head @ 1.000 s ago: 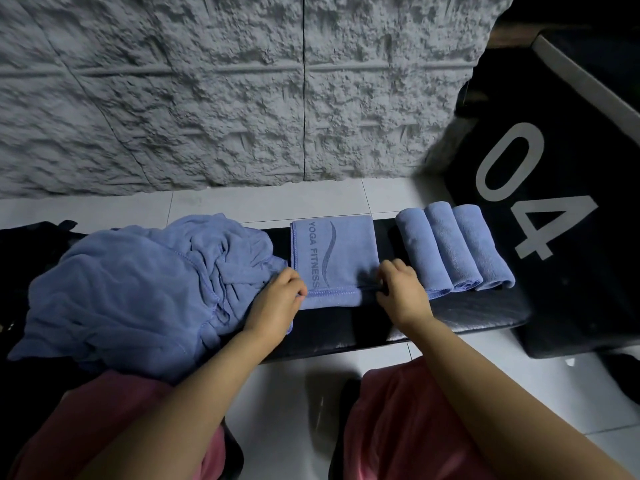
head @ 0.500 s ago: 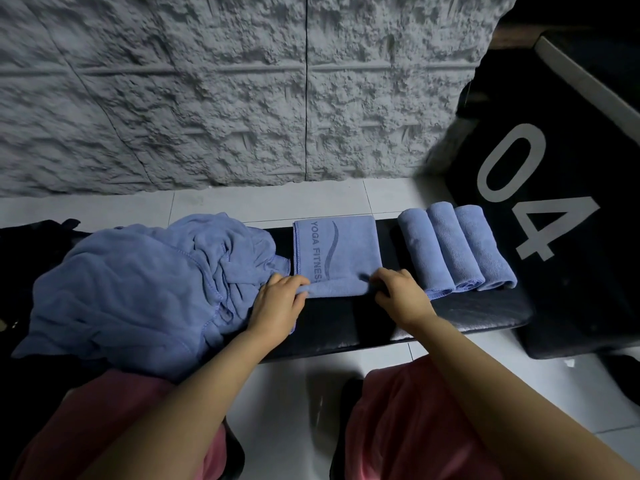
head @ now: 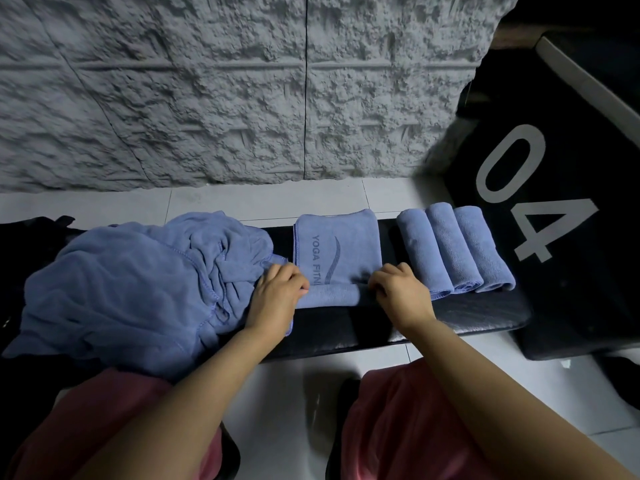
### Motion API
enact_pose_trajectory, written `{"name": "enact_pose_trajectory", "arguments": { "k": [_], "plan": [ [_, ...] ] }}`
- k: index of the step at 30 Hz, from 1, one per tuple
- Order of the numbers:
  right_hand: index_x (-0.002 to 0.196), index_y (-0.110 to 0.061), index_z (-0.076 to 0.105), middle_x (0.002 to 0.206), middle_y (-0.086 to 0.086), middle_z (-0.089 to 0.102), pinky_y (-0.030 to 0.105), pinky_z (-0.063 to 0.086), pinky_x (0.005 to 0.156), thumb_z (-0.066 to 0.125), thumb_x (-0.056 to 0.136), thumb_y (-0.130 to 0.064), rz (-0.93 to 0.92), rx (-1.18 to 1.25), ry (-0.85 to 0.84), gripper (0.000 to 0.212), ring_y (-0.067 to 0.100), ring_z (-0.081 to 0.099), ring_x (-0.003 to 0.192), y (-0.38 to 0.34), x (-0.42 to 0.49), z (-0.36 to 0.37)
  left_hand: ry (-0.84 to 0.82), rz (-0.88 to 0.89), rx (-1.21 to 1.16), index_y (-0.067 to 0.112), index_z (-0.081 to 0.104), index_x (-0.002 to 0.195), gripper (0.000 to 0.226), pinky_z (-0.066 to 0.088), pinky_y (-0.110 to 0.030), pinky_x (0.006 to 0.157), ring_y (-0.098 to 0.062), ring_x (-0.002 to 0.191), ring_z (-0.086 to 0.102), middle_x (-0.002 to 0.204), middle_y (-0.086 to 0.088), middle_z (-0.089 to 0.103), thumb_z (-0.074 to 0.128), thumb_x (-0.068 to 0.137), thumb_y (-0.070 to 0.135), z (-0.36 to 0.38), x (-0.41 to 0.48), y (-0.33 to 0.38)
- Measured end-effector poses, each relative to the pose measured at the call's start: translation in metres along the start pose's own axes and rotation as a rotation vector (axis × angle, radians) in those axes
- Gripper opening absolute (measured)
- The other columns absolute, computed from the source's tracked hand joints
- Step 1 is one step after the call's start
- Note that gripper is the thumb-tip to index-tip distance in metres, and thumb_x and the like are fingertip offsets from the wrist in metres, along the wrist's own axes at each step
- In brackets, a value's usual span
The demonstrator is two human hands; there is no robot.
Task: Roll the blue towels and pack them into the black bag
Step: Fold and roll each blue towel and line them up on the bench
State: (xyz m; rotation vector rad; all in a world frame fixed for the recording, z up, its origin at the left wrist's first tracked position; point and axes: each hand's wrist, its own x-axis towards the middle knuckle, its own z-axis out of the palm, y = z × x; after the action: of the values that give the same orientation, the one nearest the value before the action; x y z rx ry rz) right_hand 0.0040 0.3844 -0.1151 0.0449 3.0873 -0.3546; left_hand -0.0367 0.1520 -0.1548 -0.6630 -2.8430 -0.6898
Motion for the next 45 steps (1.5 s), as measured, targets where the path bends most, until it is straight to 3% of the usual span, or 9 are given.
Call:
{"name": "enact_pose_trajectory", "arguments": {
  "k": [5,10,17,26,31,35,39,42,45],
  "plan": [
    [0.099,-0.02,0.063,0.099,-0.005,0.06,0.03,0.042,0.066,0.071,0.075,-0.034,-0.134,-0.121,-0.057,0.029,0.025,0.05,0.098,0.002,-0.002,-0.003,-0.067,0.106,0.031,0.017,0.07,0.092,0.041,0.049,-0.035,0.072,-0.013,0.089,0.042,0.093,0.005,0.061,0.085,0.058,0.034,-0.005,-0.006,-0.005],
    [0.116,-0.022,0.048,0.118,-0.004,0.048,0.036,0.04,0.082,0.074,0.073,-0.029,-0.103,-0.199,-0.177,0.05,0.025,0.042,0.108,-0.001,-0.004,0.0,-0.091,0.021,-0.034,0.019,0.068,0.103,0.05,0.05,-0.038,0.078,-0.015,0.093,0.043,0.103,0.006,0.058,0.087,0.057,0.016,-0.001,-0.01,-0.007],
    [0.123,-0.024,0.056,0.116,-0.002,0.063,0.035,0.044,0.083,0.055,0.089,-0.016,0.258,0.37,-0.162,0.035,0.024,0.04,0.107,0.011,-0.001,0.004,-0.113,-0.312,-0.218,0.023,0.05,0.128,0.04,0.041,-0.042,0.096,-0.029,0.107,0.053,0.117,-0.01,0.057,0.06,0.089,0.024,0.002,-0.002,0.0],
    [0.104,-0.013,0.047,0.095,0.008,0.058,0.038,0.044,0.07,0.054,0.092,-0.035,0.393,0.419,-0.143,0.026,0.028,0.052,0.089,0.01,0.002,0.01,-0.166,-0.378,-0.052,0.016,0.047,0.118,0.029,0.039,-0.04,0.091,-0.035,0.102,0.053,0.111,-0.014,0.06,0.045,0.096,0.033,0.002,0.003,0.004],
    [0.091,-0.018,0.059,0.095,-0.003,0.056,0.029,0.034,0.058,0.058,0.088,-0.021,0.134,0.139,0.045,0.005,0.021,0.046,0.095,0.002,0.0,-0.002,0.059,-0.108,-0.108,0.015,0.065,0.088,0.004,0.047,-0.041,0.075,-0.021,0.088,0.045,0.094,0.0,0.057,0.063,0.084,0.015,0.0,0.001,0.003],
    [0.099,-0.014,0.068,0.1,0.001,0.063,0.031,0.043,0.063,0.055,0.088,-0.017,0.046,0.078,0.006,0.018,0.025,0.055,0.095,-0.003,-0.002,-0.006,0.076,0.0,-0.13,0.016,0.073,0.088,0.018,0.049,-0.039,0.071,-0.015,0.085,0.042,0.09,0.004,0.061,0.076,0.072,0.025,0.003,-0.002,-0.007],
    [0.126,-0.01,0.056,0.127,0.003,0.054,0.038,0.047,0.089,0.062,0.08,-0.011,-0.056,0.04,-0.191,0.047,0.027,0.046,0.109,0.003,-0.005,-0.003,-0.04,0.024,-0.005,0.018,0.068,0.105,0.055,0.049,-0.036,0.072,-0.015,0.089,0.042,0.101,0.006,0.058,0.088,0.055,0.028,0.003,-0.01,-0.005],
    [0.135,-0.011,0.047,0.136,0.004,0.039,0.039,0.045,0.096,0.055,0.076,0.006,-0.019,0.071,-0.22,0.062,0.028,0.039,0.113,0.004,-0.004,0.003,-0.029,-0.01,-0.018,0.019,0.064,0.116,0.056,0.05,-0.041,0.077,-0.017,0.096,0.043,0.11,0.004,0.059,0.084,0.064,0.014,0.004,-0.011,-0.002],
    [0.136,-0.017,0.048,0.132,0.005,0.048,0.042,0.046,0.093,0.052,0.08,0.003,0.119,0.228,-0.184,0.059,0.03,0.043,0.109,0.004,-0.003,0.005,-0.065,-0.19,-0.159,0.02,0.054,0.13,0.053,0.045,-0.046,0.091,-0.023,0.11,0.048,0.121,-0.005,0.059,0.072,0.079,0.016,0.007,-0.007,-0.002]
  ]
}}
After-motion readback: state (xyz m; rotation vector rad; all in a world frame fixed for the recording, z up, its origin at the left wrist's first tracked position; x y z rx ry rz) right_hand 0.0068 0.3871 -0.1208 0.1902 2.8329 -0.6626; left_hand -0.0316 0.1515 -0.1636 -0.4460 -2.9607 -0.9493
